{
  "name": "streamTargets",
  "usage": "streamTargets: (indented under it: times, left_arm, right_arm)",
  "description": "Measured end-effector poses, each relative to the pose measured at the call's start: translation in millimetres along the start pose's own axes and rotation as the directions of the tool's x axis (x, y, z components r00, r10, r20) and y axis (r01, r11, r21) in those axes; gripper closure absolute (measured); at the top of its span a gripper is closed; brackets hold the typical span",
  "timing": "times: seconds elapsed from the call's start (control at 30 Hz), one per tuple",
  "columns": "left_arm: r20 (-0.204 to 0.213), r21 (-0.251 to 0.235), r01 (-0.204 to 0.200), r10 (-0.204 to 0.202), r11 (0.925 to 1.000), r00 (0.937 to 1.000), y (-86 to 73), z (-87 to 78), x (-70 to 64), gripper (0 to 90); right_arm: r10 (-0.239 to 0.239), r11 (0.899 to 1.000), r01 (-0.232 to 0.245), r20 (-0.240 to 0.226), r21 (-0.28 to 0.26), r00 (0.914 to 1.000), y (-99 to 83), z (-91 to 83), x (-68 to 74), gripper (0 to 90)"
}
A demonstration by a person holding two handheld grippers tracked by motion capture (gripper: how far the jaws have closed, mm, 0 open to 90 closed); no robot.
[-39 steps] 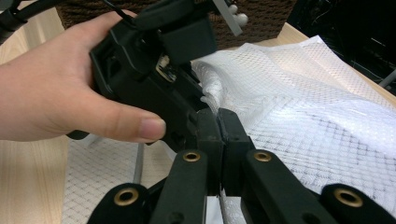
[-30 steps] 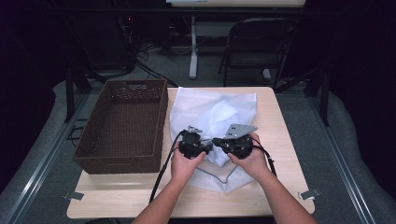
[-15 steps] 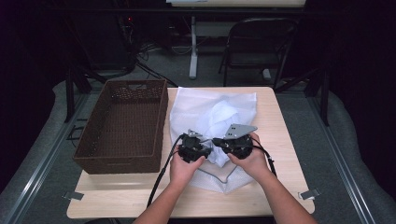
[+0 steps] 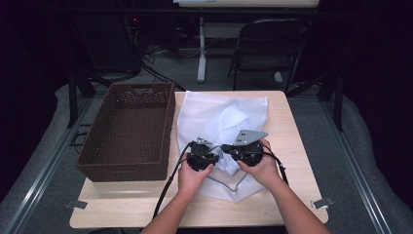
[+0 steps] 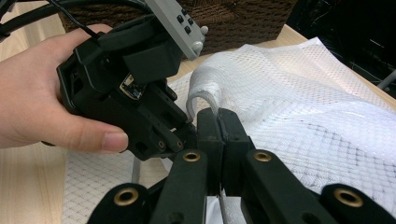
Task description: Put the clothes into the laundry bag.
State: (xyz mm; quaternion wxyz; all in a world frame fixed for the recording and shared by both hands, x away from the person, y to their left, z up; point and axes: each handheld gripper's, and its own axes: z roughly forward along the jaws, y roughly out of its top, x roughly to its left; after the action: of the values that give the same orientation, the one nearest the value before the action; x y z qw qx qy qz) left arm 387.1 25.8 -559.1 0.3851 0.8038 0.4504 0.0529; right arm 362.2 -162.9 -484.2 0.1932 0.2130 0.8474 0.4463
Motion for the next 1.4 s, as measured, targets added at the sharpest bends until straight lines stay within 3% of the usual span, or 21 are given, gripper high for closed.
streamTargets:
  times: [0.4,1.4]
  left_arm:
    - [0.001,0.000,0.009,-0.009,1.0000,1.0000,-0.4,1.1,1.9,86.5]
    - [-0.010,-0.047,-0.009,0.008,0.9989,0.9999,30.2,-5.1,-8.0,87.2]
  right_arm:
    - [-0.001,1.000,0.001,-0.002,0.001,1.0000,0.2,0.1,0.6,89.3]
    - [0.004,1.000,-0.004,-0.001,-0.009,1.0000,1.9,-3.2,1.3,89.3]
